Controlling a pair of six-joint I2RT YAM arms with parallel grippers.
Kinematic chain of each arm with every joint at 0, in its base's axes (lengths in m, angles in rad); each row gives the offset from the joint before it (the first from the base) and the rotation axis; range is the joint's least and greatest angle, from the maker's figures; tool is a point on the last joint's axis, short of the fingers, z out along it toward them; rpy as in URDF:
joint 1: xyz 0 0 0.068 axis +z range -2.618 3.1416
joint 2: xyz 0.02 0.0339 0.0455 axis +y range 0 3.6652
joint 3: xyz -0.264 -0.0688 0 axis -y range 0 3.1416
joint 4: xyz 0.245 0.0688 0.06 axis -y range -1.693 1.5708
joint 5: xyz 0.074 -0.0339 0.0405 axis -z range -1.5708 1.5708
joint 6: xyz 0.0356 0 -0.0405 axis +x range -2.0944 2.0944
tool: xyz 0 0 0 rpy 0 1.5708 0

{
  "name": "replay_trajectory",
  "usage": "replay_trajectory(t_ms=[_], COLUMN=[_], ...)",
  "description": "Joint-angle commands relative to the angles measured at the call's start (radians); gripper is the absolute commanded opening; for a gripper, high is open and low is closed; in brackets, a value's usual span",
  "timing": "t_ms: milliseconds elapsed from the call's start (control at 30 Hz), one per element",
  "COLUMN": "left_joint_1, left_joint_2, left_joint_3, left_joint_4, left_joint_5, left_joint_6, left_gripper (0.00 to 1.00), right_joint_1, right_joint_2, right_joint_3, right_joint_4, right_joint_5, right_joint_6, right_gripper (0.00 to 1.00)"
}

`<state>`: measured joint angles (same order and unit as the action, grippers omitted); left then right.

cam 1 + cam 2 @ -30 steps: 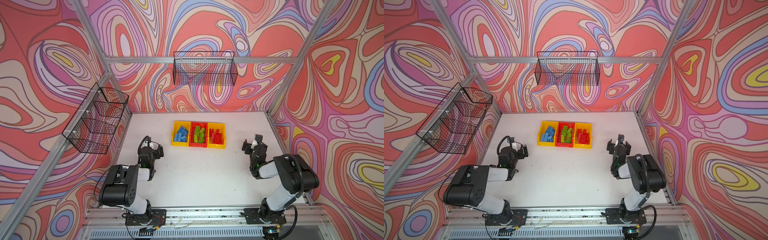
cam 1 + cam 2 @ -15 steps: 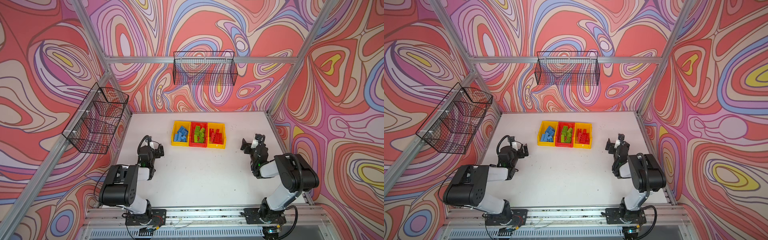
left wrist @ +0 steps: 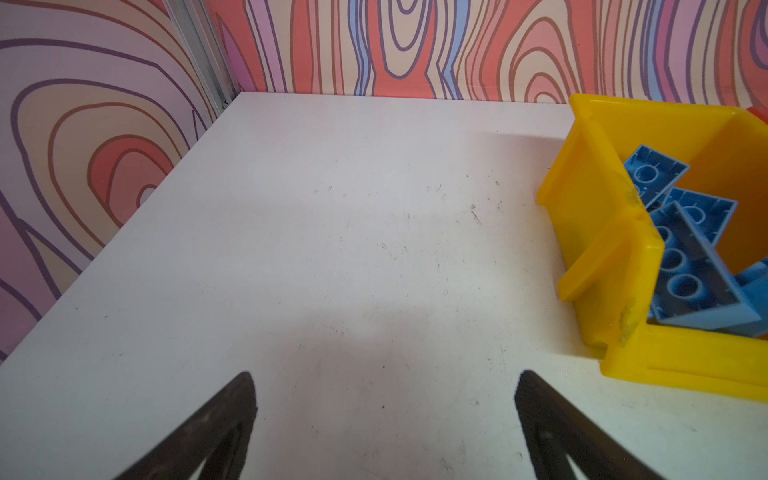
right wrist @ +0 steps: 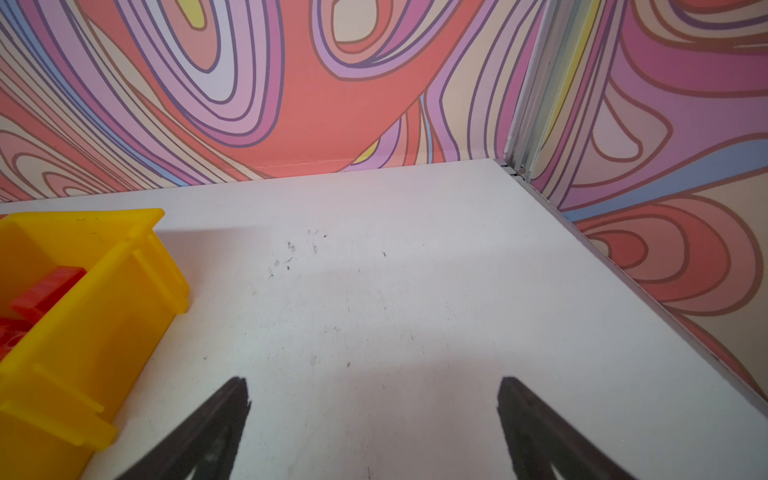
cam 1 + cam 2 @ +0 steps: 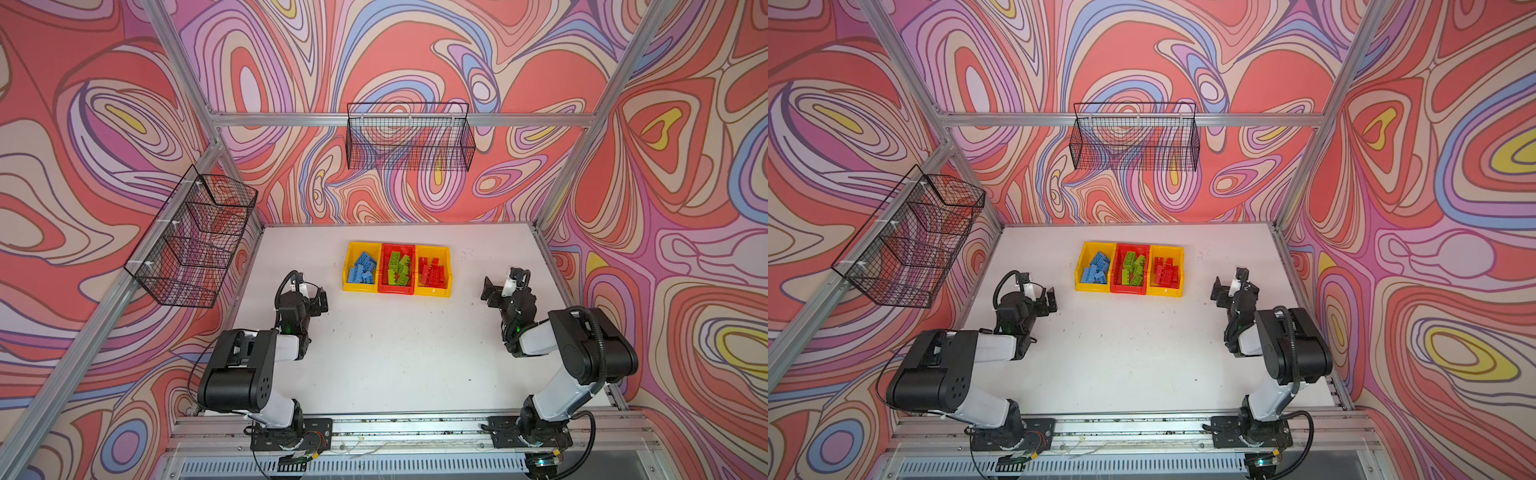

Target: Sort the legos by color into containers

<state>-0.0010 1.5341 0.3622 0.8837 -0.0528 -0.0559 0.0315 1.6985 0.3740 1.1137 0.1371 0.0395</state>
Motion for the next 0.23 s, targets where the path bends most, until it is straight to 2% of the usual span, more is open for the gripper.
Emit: replay_trajectory(t_ms=[0,200], left_joint_1=[0.006,0.006], left_joint_2=[0.004,0.004], left_joint_3=[0.006,0.007], left_joint_4=[0.015,0.013], left_joint_5=[0.004,0.005], left_joint_6=[0.013,0.013], left_gripper=[1.00,1.00], right_joint_1=[0.000,0.000], right_joint_2=[0.010,0.007], right_joint_3=[0.013,0.008], right_joint_4=[0.020,0.026], right_joint_5=[-0.002,-0.005], right_joint_6=[-0.003,-0.004], right_gripper=[0.98,0.98])
